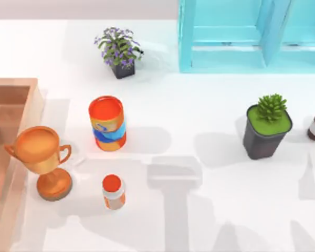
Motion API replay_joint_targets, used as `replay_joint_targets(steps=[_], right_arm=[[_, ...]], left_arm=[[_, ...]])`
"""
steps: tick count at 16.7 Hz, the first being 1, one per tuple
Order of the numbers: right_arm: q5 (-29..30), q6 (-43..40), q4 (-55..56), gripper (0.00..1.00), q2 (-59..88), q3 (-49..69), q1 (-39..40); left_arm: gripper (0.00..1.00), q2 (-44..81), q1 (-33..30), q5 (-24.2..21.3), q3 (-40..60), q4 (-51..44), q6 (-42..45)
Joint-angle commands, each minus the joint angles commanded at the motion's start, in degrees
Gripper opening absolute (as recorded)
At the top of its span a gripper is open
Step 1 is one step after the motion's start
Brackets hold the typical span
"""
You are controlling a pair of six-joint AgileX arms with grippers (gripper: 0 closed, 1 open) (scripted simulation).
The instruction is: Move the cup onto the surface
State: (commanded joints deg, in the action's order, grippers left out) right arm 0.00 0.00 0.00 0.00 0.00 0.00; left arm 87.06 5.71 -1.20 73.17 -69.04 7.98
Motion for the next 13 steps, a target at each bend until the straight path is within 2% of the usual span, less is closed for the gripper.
replay_joint_targets(steps=[3,6,13], right_arm=[[0.0,0.0,0.0,1.00,0.0,0.0,0.0],[0.0,0.0,0.0,1.00,0.0,0.0,0.0],[0.0,0.0,0.0,1.00,0.0,0.0,0.0]], left_arm=[[0.00,0.5,-6.1,-0.3,2.1,-6.0,-5.4],[0.00,2.7,-10.3,0.5,2.8,-6.9,-10.3],[0.00,3.8,-11.4,1.3,2.6,-6.0,-12.5]])
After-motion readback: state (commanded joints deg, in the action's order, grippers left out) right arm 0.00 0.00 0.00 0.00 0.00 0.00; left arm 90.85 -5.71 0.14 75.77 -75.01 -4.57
